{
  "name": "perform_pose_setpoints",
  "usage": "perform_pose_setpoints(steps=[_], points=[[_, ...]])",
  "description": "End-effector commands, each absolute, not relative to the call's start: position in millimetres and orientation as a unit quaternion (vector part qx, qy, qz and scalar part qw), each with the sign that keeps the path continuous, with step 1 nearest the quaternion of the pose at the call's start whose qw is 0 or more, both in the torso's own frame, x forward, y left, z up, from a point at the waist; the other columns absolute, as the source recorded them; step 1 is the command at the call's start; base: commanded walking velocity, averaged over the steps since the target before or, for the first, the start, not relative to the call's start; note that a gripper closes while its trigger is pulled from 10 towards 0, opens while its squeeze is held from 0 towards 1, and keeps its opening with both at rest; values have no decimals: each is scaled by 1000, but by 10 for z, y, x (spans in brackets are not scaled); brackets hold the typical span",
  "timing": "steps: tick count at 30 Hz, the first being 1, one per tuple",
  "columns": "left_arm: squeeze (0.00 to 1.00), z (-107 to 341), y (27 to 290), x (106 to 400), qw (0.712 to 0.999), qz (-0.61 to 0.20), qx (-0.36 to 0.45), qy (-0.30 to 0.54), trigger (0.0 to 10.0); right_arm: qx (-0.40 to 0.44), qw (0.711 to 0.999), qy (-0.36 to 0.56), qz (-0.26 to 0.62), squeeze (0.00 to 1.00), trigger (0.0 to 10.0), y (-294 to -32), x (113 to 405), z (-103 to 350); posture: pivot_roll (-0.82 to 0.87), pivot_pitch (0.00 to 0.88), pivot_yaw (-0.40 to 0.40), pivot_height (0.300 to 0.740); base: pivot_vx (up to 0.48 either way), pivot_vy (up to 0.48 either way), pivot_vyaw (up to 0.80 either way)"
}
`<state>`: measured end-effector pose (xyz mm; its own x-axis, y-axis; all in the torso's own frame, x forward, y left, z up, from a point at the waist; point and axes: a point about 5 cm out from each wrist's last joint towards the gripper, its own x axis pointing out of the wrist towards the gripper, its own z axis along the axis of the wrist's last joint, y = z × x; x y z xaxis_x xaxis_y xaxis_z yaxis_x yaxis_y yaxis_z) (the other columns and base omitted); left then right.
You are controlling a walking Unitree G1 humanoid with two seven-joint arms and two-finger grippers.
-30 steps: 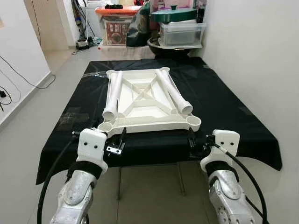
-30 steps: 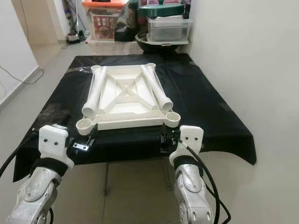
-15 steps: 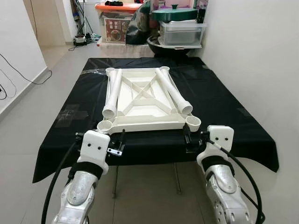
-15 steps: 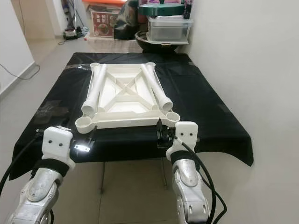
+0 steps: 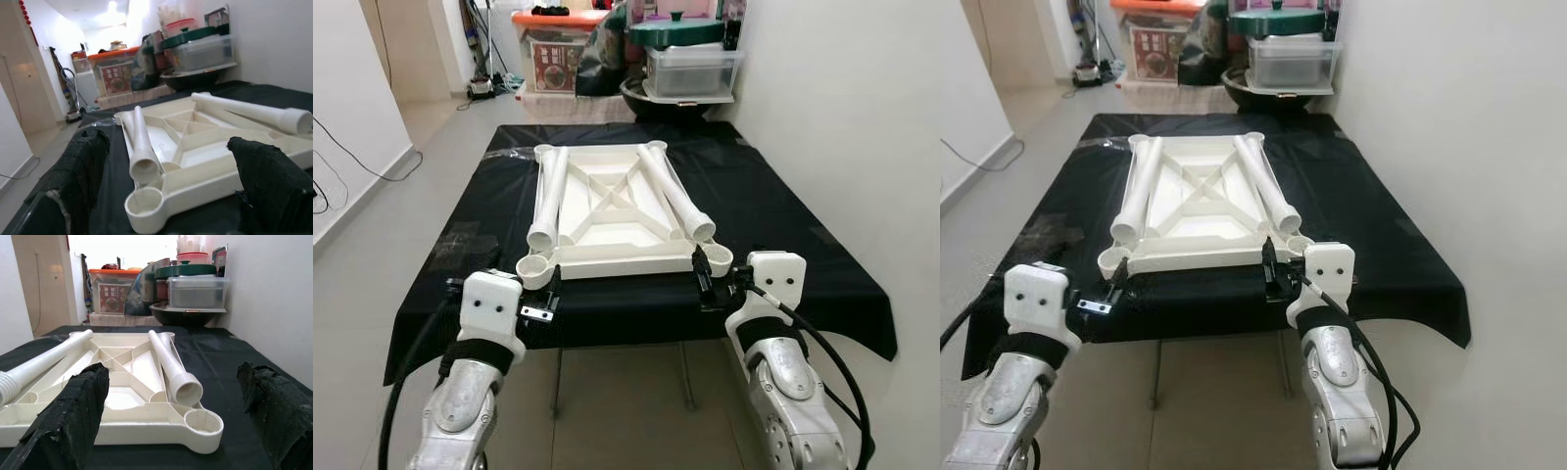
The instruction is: Building children table
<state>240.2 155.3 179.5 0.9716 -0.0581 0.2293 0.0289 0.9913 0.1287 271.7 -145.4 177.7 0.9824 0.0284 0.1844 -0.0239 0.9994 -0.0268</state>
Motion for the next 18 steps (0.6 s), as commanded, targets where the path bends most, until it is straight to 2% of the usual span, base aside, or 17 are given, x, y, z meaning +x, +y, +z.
perform_pose_setpoints(steps=[1, 8, 12, 15, 18], points=[[0, 1812, 1516, 2391, 990, -28, 56, -124, 10000, -12, 995, -96, 17, 0, 10000, -1421, 2725, 1814, 15, 0, -35, 740, 330, 0, 0], [0, 1826, 1449, 2405, 989, -43, 58, -131, 10000, -30, 995, -95, 14, 0, 10000, -1421, 2736, 1810, 15, 0, -33, 740, 329, 0, 114], [0, 1829, 1453, 2417, 988, -46, 57, -132, 10000, 0, 996, -89, 15, 0, 10000, -1430, 2740, 1801, 13, 0, -32, 740, 329, 0, 0], [0, 1828, 1450, 2428, 988, -50, 55, -134, 10000, -41, 995, -87, 5, 0, 10000, -1462, 2744, 1812, 13, 0, -32, 740, 326, 0, 0], [0, 1822, 1434, 2436, 988, -52, 55, -134, 10000, -22, 996, -88, 7, 0, 10000, -1468, 2749, 1804, 9, 0, -33, 740, 329, 0, 267]])
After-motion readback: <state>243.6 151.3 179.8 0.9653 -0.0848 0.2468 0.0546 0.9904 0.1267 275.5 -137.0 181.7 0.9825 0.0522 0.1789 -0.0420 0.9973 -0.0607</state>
